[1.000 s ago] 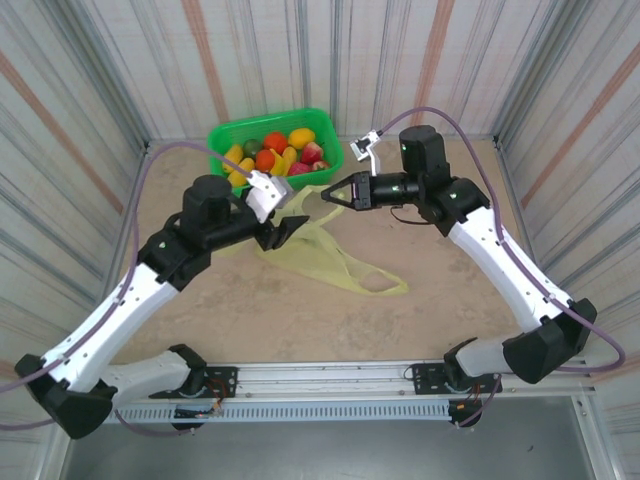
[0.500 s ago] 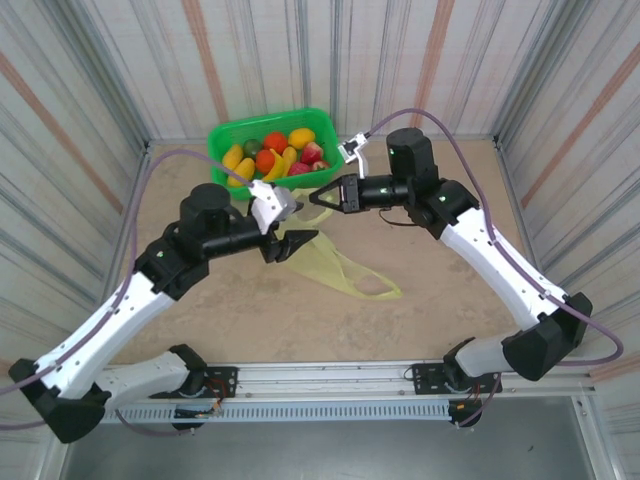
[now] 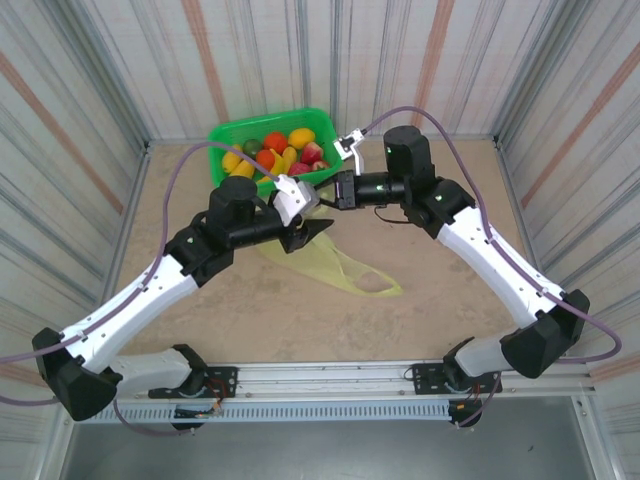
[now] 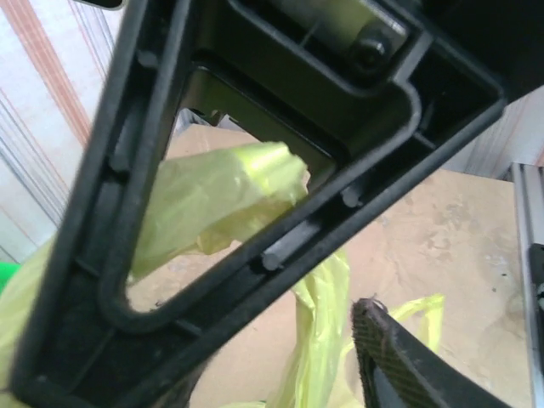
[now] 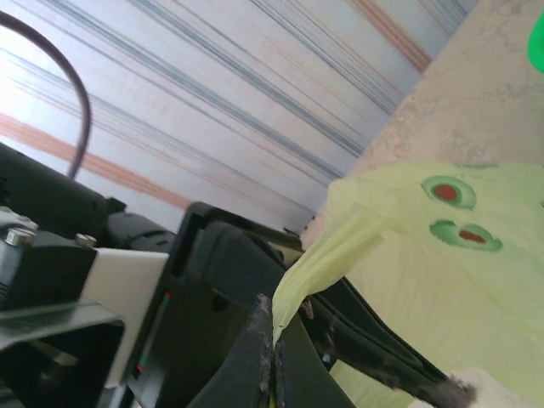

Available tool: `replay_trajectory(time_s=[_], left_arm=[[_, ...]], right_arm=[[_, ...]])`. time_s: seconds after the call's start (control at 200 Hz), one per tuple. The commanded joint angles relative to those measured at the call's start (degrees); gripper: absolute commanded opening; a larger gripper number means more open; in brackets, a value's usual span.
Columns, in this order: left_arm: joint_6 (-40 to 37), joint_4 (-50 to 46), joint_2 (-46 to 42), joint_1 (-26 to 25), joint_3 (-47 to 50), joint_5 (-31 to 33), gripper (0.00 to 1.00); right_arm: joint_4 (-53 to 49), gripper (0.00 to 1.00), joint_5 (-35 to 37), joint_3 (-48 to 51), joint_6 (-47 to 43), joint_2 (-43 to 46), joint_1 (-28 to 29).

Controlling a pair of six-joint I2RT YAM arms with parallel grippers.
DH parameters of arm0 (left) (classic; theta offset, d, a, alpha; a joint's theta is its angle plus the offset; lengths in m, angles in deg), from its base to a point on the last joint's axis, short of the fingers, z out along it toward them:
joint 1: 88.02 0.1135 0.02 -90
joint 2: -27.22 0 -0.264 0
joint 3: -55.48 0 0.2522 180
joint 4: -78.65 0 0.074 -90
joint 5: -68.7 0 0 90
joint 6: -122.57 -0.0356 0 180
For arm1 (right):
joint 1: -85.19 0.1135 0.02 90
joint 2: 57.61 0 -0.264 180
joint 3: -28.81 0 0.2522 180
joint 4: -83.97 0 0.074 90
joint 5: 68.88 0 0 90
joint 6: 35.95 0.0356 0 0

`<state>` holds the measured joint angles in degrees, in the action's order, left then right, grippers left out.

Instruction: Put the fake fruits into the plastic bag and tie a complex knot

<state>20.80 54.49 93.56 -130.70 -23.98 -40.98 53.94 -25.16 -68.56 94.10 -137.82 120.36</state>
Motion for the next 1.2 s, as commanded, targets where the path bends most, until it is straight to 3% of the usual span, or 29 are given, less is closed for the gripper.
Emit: replay_trajectory(time_s=[0.0,0.165,0.215,0.25,0.255,0.351,0.426,0.511,0.691,0.791,0.992,1.197], left_arm=[[-0.7,6.8,-0.3,-0.8,0.8,1.0,0.45],[-0.3,9.7,-0.4,-0.8,1.2,3.3,0.22],[-0.6,10.2,-0.8,-0.8,1.6,4.9,0.11],[-0.6,10.5,-1.2,-0.8,2.1,6.2,0.01],[-0.6,10.5,-1.2,-0.8,2.2,6.4,0.0],[-0.4,10.5,-2.8,-0.6,3.4,7.8,0.0],[1.4,9.1,-4.1,0.3,3.6,7.6,0.0],[4.1,7.2,-6.4,2.0,4.6,6.5,0.0],[9.2,5.9,-12.0,6.5,8.7,0.2,0.0],[9.3,4.3,-13.5,7.7,9.1,-2.1,0.0],[8.9,2.2,-14.4,8.9,8.2,-2.8,0.0],[8.4,1.3,-14.1,9.7,6.7,-4.1,0.0]], right_arm=[[6.3,0.0,0.2,-0.3,4.9,-2.4,0.8],[8.5,0.0,1.3,0.1,6.6,-3.6,1.5],[9.1,0.0,1.2,0.3,6.9,-3.6,1.6],[9.6,0.11,1.3,0.5,6.9,-3.4,1.6],[9.7,0.16,1.4,0.6,6.9,-3.3,1.6],[9.6,0.53,2.5,0.8,5.8,-2.1,1.1],[8.5,0.67,3.7,0.9,4.1,-0.5,0.1],[8.8,0.76,4.6,2.5,2.5,2.2,-1.8],[11.5,0.73,3.0,10.4,1.3,8.1,-8.1],[4.8,0.72,6.0,14.3,-4.1,9.4,-9.5],[-13.6,0.84,15.1,17.5,-17.6,6.0,-3.2],[-18.8,0.79,17.9,21.0,-22.0,3.7,0.7]])
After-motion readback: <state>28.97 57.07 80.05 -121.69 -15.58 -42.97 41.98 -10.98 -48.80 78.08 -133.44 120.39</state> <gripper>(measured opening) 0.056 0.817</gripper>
